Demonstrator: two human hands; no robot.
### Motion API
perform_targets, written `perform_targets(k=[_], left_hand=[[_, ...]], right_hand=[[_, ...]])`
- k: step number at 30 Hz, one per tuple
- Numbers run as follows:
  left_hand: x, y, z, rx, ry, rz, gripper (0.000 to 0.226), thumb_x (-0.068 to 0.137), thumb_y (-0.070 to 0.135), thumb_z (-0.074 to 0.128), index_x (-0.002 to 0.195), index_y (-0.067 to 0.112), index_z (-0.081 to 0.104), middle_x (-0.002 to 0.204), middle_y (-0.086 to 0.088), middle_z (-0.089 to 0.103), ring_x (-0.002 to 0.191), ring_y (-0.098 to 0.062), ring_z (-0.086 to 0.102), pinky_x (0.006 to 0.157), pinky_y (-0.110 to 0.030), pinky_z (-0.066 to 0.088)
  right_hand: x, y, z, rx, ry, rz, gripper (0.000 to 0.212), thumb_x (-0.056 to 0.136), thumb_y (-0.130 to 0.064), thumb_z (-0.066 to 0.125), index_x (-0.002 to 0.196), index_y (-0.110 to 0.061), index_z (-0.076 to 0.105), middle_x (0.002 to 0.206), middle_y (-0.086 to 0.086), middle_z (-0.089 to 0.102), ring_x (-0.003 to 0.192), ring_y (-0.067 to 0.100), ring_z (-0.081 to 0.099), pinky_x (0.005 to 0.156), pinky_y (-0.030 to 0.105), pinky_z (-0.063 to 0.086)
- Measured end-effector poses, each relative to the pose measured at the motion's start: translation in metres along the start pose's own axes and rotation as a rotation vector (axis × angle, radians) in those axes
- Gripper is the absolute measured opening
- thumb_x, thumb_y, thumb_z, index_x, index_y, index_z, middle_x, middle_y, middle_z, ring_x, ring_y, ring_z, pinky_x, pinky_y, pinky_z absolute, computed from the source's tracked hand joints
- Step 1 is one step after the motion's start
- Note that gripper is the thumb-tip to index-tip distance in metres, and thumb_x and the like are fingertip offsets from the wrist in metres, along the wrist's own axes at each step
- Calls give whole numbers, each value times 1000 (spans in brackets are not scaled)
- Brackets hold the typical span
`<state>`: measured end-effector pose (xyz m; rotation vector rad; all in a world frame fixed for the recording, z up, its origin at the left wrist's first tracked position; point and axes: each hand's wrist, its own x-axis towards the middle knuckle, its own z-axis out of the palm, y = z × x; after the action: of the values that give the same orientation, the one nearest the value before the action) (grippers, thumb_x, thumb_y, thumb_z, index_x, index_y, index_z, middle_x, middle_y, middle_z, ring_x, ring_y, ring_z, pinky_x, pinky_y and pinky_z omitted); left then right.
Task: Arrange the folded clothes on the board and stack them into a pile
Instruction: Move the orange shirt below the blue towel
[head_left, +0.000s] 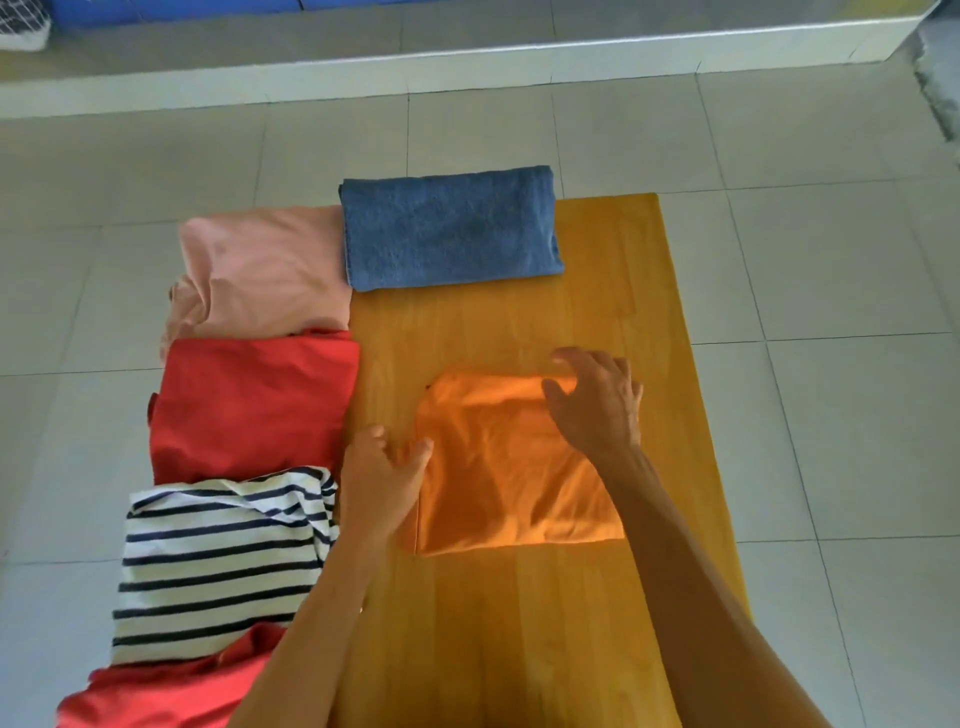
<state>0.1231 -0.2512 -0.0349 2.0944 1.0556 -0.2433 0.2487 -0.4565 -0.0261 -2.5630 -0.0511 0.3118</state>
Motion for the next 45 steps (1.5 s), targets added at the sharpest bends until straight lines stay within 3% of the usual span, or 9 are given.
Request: perform_targets(k=[3, 7, 13, 17, 25, 28, 31, 36, 45], left_hand=[[-4, 9, 13, 18, -65, 22, 78, 78, 69, 59, 131, 13, 51, 114, 2, 63, 97, -14, 58, 80, -32, 45], [-16, 10, 37, -80, -157, -92, 60, 81, 70, 55, 110, 17, 56, 89, 12, 57, 74, -5, 53, 59, -22, 37], [4, -1, 15, -349, -289, -174, 40, 82, 66, 60, 97, 29, 62, 101, 6, 65, 94, -18, 63, 85, -40, 51], [36, 8, -23, -493, -155, -112, 19, 86, 49, 68, 87, 31, 65, 97, 10, 66, 93, -12, 63, 70, -26, 48], [104, 51, -54, -183, 41, 59, 28, 92, 26, 58, 77, 4, 62, 79, -20, 60, 78, -27, 54, 70, -37, 40], [95, 53, -55, -75, 42, 117, 21, 91, 25, 55, 96, 8, 67, 99, -15, 70, 94, -32, 63, 78, -36, 44], [72, 44, -62, -63, 57, 206, 13, 88, 26, 53, 92, 16, 60, 87, -5, 68, 81, -20, 63, 74, -37, 45], [30, 6, -79, -193, 8, 178, 47, 93, 27, 58, 139, 17, 53, 141, -3, 58, 129, -16, 55, 106, -32, 43], [-43, -124, -148, -312, 227, 96, 28, 90, 47, 60, 108, 29, 72, 100, 12, 74, 103, -8, 67, 93, -34, 53]], right_hand=[[-23, 34, -14, 130, 128, 233, 42, 88, -39, 67, 125, -21, 61, 121, 13, 66, 112, 36, 59, 91, 46, 49], [-58, 59, -6, 221, -101, 472, 62, 87, -56, 65, 130, -13, 54, 122, 11, 68, 109, 34, 64, 84, 41, 50], [-56, 41, 13, 525, -269, 460, 39, 83, -54, 72, 102, -19, 67, 93, -4, 72, 84, 17, 69, 71, 39, 58], [-23, 9, 11, 621, -230, 305, 24, 81, -53, 76, 84, -30, 67, 87, -11, 74, 83, 12, 71, 69, 36, 57], [57, -36, 31, 518, -207, 206, 27, 87, -38, 68, 103, -17, 63, 96, -1, 68, 85, 20, 65, 69, 34, 53], [55, -24, 40, 447, -200, 225, 35, 89, -34, 64, 117, -12, 61, 96, -2, 65, 88, 23, 64, 74, 40, 55], [34, -8, 44, 443, -156, 224, 40, 90, -37, 64, 125, -18, 60, 99, -7, 67, 88, 18, 65, 68, 33, 50], [-14, 13, 47, 482, -89, 287, 38, 90, -38, 66, 123, -21, 60, 104, -6, 70, 95, 19, 67, 76, 37, 54], [-116, -11, 64, 531, -201, 330, 19, 92, -20, 64, 110, -16, 68, 94, 6, 74, 88, 27, 71, 81, 48, 59]])
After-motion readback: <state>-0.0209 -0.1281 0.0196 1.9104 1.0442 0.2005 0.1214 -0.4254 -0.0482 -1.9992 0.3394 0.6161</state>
